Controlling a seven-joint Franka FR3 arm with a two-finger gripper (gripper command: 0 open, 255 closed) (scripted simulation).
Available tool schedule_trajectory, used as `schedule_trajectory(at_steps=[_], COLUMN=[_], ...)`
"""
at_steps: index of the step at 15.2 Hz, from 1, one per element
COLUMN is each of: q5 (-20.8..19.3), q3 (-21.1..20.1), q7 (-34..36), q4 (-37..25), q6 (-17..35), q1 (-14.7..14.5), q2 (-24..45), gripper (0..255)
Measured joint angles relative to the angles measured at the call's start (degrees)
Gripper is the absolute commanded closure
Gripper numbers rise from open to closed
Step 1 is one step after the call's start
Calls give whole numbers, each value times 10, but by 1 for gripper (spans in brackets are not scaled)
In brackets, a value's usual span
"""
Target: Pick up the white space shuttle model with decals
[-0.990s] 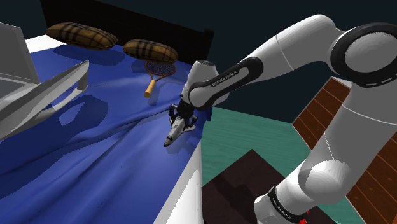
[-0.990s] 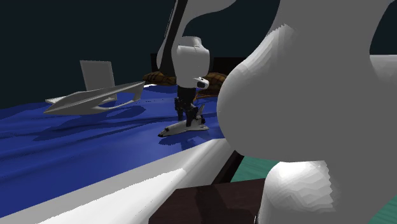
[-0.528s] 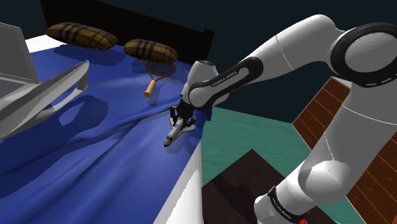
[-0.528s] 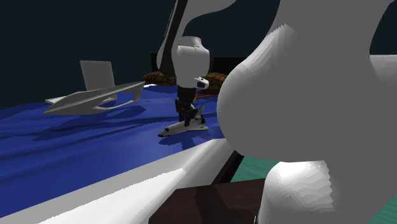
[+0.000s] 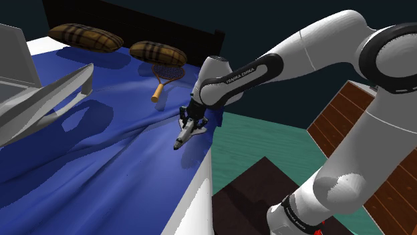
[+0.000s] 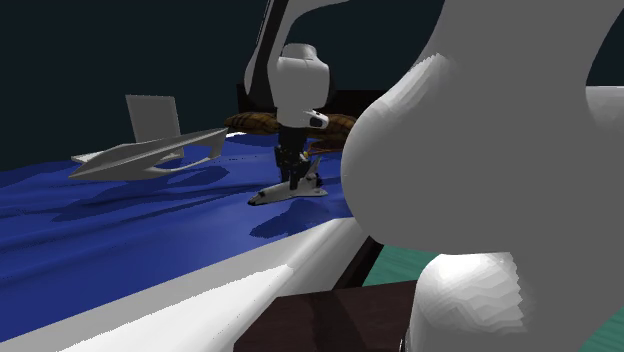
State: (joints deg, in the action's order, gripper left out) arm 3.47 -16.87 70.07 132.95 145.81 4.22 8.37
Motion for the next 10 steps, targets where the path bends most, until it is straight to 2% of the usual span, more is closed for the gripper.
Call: schedule_trajectory(at_steps=[10], q5=[18], q3=[-3], q7=[-9], q4=[-20], q6=[-72], q1=[4], q2=[-53], gripper=[255])
